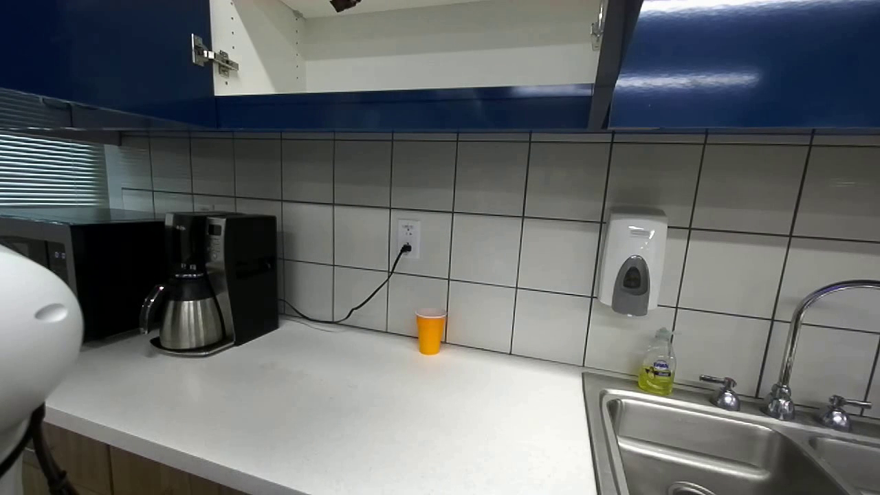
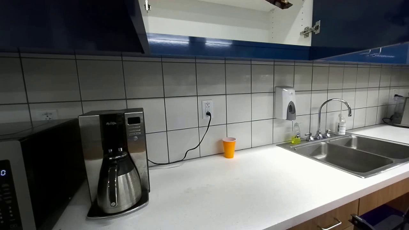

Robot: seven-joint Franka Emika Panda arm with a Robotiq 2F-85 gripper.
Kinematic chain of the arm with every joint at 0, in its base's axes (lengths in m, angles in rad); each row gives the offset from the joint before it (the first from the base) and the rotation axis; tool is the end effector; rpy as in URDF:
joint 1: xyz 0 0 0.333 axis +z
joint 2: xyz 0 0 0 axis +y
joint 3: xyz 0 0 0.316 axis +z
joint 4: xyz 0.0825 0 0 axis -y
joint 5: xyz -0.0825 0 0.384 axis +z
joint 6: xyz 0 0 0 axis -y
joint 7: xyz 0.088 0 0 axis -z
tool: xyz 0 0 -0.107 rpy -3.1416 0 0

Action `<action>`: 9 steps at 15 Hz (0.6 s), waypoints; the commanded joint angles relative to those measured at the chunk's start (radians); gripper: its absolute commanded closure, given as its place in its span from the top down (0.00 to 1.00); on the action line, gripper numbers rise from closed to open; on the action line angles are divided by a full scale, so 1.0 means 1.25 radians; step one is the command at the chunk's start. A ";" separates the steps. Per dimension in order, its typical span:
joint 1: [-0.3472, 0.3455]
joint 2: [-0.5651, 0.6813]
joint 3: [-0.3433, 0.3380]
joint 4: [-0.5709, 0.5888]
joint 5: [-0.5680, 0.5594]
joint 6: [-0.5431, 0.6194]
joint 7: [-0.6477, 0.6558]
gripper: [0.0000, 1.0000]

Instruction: Put the chocolate bar inside the cabinet

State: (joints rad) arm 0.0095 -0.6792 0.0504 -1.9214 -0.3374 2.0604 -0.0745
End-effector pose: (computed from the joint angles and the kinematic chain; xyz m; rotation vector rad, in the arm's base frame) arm 0.3398 0.0146 0.8267 2.5308 0.2119 1.0959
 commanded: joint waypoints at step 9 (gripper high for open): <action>-0.005 0.351 0.048 0.425 -0.033 -0.178 -0.013 0.05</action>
State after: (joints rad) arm 0.0098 -0.3327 0.0872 -1.5302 -0.3521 1.9224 -0.0747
